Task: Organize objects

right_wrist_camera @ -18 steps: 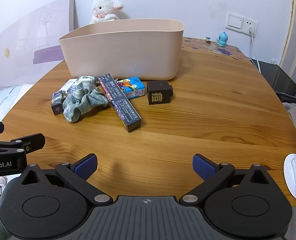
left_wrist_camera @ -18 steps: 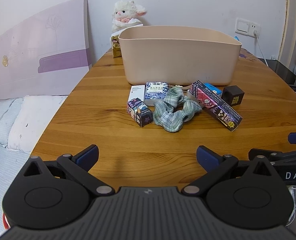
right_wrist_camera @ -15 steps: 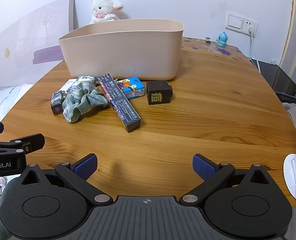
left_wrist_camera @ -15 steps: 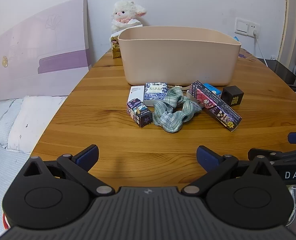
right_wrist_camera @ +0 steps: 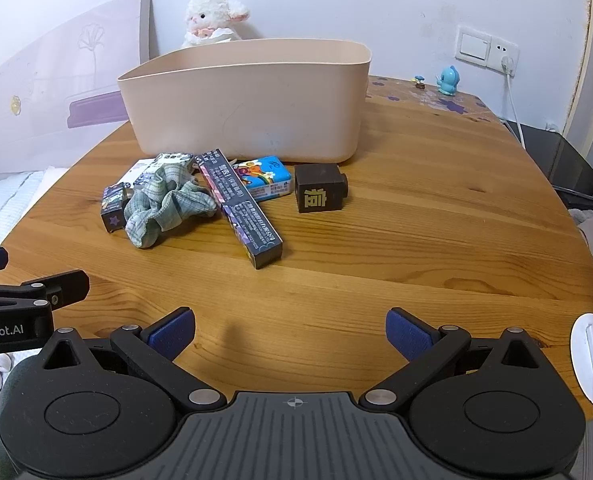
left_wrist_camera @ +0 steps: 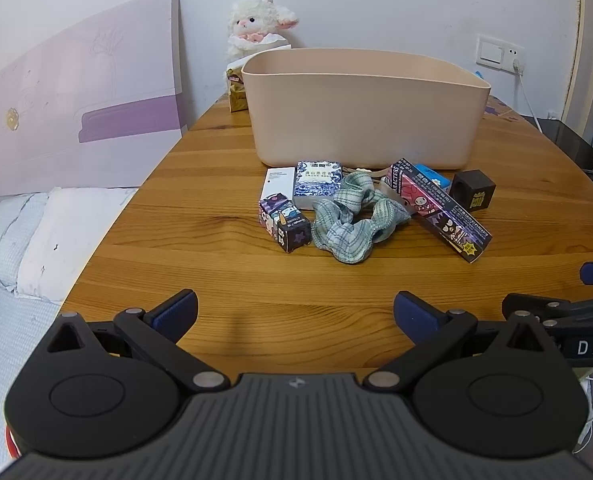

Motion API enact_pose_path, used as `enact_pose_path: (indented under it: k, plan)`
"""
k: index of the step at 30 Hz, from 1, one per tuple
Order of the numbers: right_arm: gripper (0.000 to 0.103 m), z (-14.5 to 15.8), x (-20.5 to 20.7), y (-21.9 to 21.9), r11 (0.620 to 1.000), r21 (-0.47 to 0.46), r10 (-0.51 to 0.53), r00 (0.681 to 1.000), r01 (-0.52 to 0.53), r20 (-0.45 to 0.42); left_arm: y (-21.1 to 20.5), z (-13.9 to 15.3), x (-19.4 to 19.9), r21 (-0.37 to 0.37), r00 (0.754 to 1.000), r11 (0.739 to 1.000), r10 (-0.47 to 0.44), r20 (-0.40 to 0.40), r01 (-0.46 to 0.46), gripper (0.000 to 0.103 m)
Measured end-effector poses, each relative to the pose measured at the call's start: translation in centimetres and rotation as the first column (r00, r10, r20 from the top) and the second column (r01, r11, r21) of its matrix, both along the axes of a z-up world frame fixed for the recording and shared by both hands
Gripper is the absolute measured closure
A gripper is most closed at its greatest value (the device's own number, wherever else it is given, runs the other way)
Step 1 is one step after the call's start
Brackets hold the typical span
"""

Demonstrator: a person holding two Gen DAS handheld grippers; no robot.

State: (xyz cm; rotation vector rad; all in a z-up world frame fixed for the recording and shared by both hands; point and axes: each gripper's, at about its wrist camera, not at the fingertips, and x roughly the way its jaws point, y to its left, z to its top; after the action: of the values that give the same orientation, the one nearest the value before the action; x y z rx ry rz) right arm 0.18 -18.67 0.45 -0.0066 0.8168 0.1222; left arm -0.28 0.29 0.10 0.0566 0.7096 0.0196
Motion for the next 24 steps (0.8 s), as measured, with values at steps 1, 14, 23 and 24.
enact_pose_path:
  k: [1, 14, 23, 24]
  plan:
    - [0.000, -0.04, 0.02, -0.01, 1.000, 0.000, 0.001, 1.000, -0.001, -0.001, 0.02, -0.04, 0.04, -0.002, 1.000, 1.000, -0.001, -0.002, 0.001, 0.000]
    - [0.000, -0.17, 0.46, -0.32, 1.000, -0.001, 0.007, 1.000, -0.007, -0.003, -0.43, -0.27, 0.65, -0.015, 1.000, 1.000, -0.010, -0.010, 0.010, 0.000]
    - [0.000, -0.29, 0.81, -0.23, 1.000, 0.005, 0.019, 1.000, -0.019, -0.008, -0.46, -0.27, 0.69, -0.018, 1.000, 1.000, -0.011, -0.009, 0.011, 0.000]
    - [0.000, -0.30, 0.82, -0.23, 1.000, 0.005, 0.019, 1.000, -0.019, -0.009, -0.44, -0.28, 0.70, -0.018, 1.000, 1.000, -0.011, -0.009, 0.011, 0.000]
